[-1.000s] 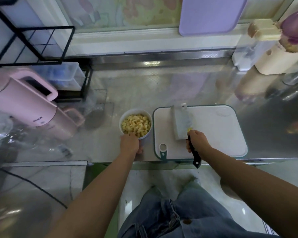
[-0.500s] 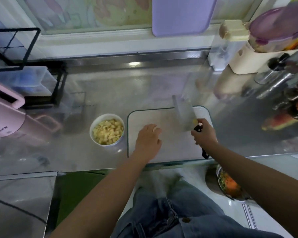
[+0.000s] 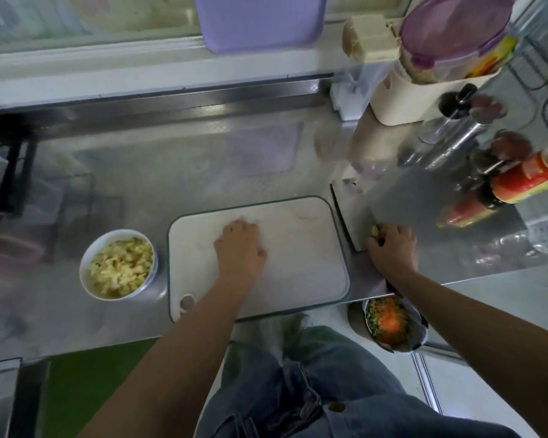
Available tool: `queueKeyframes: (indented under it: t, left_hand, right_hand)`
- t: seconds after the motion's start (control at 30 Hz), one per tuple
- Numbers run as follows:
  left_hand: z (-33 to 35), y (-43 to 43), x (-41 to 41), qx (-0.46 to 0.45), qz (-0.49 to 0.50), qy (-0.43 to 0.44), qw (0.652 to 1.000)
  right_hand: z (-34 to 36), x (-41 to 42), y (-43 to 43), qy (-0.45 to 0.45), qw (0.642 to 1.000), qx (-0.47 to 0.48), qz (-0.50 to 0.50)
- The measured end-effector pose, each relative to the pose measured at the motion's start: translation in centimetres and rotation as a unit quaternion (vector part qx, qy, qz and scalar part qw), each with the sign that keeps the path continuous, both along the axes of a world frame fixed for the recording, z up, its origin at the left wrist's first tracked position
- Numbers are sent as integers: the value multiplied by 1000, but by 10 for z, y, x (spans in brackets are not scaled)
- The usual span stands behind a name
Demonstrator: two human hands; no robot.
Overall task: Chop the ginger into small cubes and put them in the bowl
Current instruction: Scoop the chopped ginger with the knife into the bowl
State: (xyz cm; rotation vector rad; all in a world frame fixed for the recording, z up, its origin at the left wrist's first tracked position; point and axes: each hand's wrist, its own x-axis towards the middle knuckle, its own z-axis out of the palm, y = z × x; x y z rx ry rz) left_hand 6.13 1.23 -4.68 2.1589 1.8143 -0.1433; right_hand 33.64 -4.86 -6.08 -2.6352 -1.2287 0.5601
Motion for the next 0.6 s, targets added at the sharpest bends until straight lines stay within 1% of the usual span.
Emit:
queueKeyframes:
  t: [0.07,0.1,0.2,0.27,0.37,0.47,0.6]
  left_hand:
    - [0,4,2,-5,14,5,1000]
    - [1,6,3,-7,19,7,1000]
    - [3,10,6,-16,36,7,999]
    - [3,14,8,-31,47,11,998]
    - [3,17,10,-31,53,22,998]
    - [1,18,6,-21,52,19,998]
    - [0,15,3,-12,70,-10,997]
  right_hand:
    - [4,-10,17,-19,999,42,9]
    - [5,-16,28,-7,997,67,31]
    - [9,-39,68,85,982,103,131]
    - [9,-56,92,140,969,112,173]
    - [4,-77,120,145,966,76,200]
    - [-2,-86,140,117,974,19,195]
    - [-6,-90,154,70,977,-22,201]
